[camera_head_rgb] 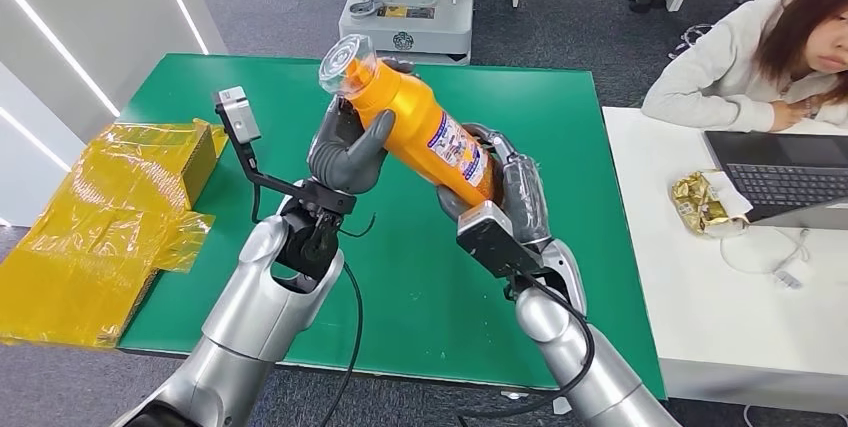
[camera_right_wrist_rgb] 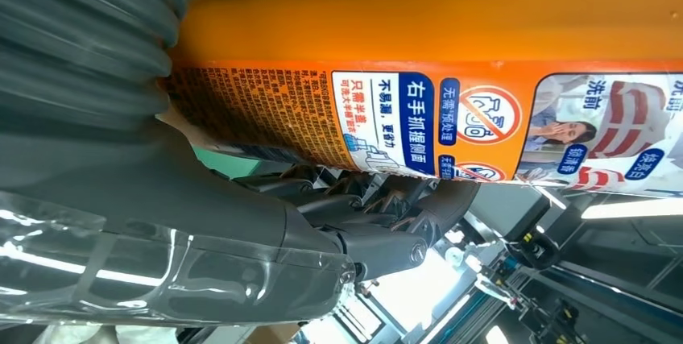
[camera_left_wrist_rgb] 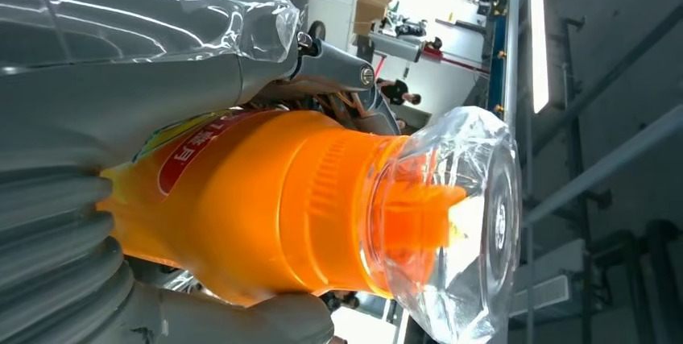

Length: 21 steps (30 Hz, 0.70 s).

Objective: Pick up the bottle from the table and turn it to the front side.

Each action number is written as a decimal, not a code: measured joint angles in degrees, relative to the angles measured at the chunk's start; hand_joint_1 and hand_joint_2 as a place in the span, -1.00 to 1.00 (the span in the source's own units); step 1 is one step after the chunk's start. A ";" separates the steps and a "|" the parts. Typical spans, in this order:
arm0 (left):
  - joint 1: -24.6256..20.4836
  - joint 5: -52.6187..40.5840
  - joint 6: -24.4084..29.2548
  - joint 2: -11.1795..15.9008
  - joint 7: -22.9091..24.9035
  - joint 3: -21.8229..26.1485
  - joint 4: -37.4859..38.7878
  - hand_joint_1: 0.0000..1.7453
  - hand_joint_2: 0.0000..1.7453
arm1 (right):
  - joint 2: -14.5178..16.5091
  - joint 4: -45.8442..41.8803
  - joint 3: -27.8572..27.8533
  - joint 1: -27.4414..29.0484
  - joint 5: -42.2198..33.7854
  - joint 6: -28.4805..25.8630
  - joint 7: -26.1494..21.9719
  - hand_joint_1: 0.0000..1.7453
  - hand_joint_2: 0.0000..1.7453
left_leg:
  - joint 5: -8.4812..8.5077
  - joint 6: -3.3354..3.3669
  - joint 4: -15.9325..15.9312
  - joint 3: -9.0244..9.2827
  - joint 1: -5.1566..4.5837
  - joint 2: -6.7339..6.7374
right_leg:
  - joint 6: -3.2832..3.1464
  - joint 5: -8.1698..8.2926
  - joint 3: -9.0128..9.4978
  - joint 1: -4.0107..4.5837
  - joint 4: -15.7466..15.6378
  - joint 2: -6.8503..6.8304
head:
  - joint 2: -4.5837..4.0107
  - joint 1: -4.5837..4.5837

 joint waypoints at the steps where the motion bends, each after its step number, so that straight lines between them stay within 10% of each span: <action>1: 0.00 -0.53 0.31 -0.08 -0.20 0.00 0.00 0.76 1.00 | 0.08 0.20 -0.01 -0.07 -0.05 -0.04 -0.08 0.99 1.00 | 0.00 0.00 0.00 0.00 0.00 0.00 | 0.00 0.00 0.00 0.00 0.00 0.00 | 0.00 0.00; 17: 0.00 -5.14 2.57 -0.51 -1.92 0.11 0.03 1.00 1.00 | 1.41 3.66 -0.04 -1.42 -1.85 -0.53 -1.83 0.90 1.00 | 0.00 0.00 0.00 -0.01 0.00 -0.01 | 0.00 0.00 0.00 0.00 0.00 -0.01 | 0.00 0.01; 18: 0.00 -5.43 2.63 -0.51 -2.00 0.11 0.04 1.00 1.00 | 1.43 3.76 -0.04 -1.44 -2.04 -0.54 -1.90 0.78 1.00 | 0.00 0.00 0.00 -0.01 0.00 -0.01 | 0.00 0.00 0.00 0.00 0.00 -0.01 | 0.00 0.01; 21: 0.00 -6.69 2.95 -0.53 -2.46 0.11 0.05 1.00 1.00 | 1.44 3.85 -0.05 -1.41 -2.49 -0.75 -2.33 -0.50 1.00 | 0.00 0.00 0.00 0.00 0.00 0.00 | 0.00 0.00 0.00 0.00 0.00 -0.01 | 0.00 0.01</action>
